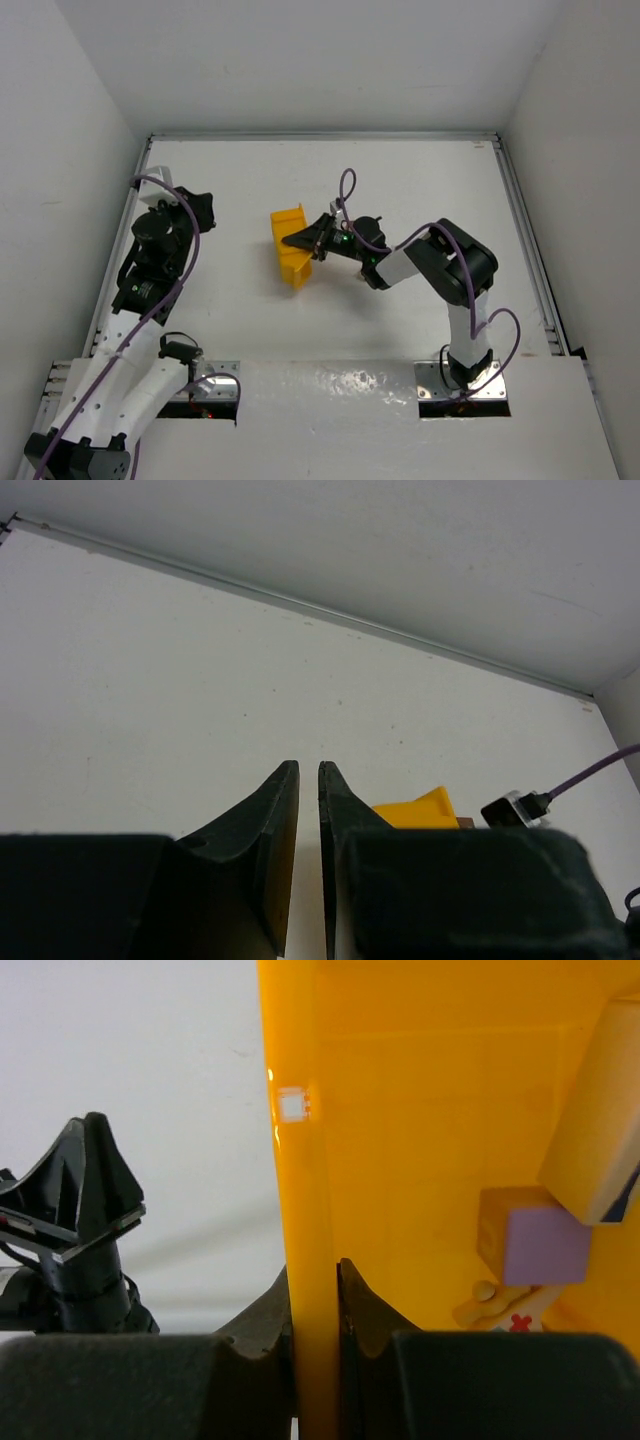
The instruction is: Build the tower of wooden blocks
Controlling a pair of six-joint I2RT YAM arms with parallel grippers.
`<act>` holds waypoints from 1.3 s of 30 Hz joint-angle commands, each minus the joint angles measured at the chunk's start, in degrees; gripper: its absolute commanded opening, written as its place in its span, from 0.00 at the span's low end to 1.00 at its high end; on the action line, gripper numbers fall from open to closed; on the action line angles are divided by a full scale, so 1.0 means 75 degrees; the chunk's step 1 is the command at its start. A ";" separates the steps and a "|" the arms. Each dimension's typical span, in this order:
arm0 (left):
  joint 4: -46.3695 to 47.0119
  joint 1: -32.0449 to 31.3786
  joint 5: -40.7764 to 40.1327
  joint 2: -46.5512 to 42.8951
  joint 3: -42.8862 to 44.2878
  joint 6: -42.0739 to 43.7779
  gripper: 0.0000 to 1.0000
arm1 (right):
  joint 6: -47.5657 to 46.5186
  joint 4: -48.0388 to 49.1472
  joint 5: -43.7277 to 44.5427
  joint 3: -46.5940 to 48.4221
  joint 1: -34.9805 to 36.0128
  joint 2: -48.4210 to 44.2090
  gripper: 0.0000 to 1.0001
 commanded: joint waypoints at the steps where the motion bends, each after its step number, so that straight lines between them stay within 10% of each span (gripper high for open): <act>1: 0.0231 -0.0072 0.0047 0.0012 0.0137 0.0119 0.12 | 0.0084 0.3380 0.0169 -0.0342 0.0186 -0.0492 0.00; 35: 0.0335 -0.0154 0.0058 0.0235 0.0125 0.0249 0.15 | -0.0270 0.3369 0.0858 -0.0850 0.0386 -0.1002 0.00; 39: 0.0360 -0.0154 0.0304 0.0515 0.0184 0.0295 0.16 | 0.0739 0.3380 0.0323 0.0789 0.0174 0.0123 0.00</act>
